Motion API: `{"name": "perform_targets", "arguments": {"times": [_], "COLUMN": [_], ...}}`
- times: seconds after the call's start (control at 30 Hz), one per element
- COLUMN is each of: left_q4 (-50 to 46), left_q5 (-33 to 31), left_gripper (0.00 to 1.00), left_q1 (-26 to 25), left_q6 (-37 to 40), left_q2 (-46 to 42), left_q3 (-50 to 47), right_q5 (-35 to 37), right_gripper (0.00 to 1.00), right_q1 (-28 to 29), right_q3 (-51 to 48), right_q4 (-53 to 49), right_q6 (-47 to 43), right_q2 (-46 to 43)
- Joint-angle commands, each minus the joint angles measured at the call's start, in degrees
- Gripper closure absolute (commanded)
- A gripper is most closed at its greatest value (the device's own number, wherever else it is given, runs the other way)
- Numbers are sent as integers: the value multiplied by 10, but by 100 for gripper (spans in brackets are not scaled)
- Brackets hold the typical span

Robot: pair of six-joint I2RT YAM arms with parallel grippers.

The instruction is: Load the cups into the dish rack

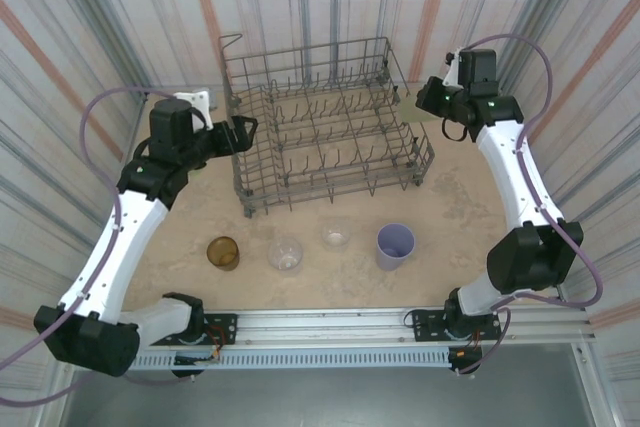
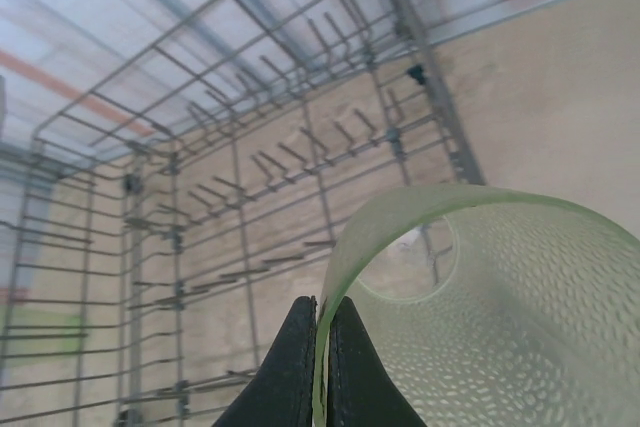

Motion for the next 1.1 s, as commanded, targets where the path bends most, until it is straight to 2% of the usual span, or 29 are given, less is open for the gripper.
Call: {"name": "perform_targets", "arguments": {"times": [0.0, 0.27, 0.5, 0.77, 0.9, 1.07], "left_q4": [19, 75, 116, 161, 174, 200], "left_q5": [0, 17, 17, -2, -34, -30], "left_gripper": [1, 1, 1, 1, 1, 1], "left_q1": [-8, -15, -23, -39, -53, -62], "left_q6": [-32, -90, -120, -169, -191, -230], "left_q2": [22, 67, 96, 124, 136, 152], "left_q3": [31, 59, 79, 89, 92, 91], "right_q5": [-82, -162, -212, -215, -202, -193], "right_gripper": [100, 100, 100, 100, 100, 100], "right_q1": [7, 28, 47, 74, 89, 110], "right_q3": [-28, -53, -118, -173, -197, -218], "right_q4": [98, 201, 381, 572, 657, 749], "right_q6": [48, 109, 205, 300, 334, 367], "right_q2": [-29, -5, 1, 22, 32, 52]}}
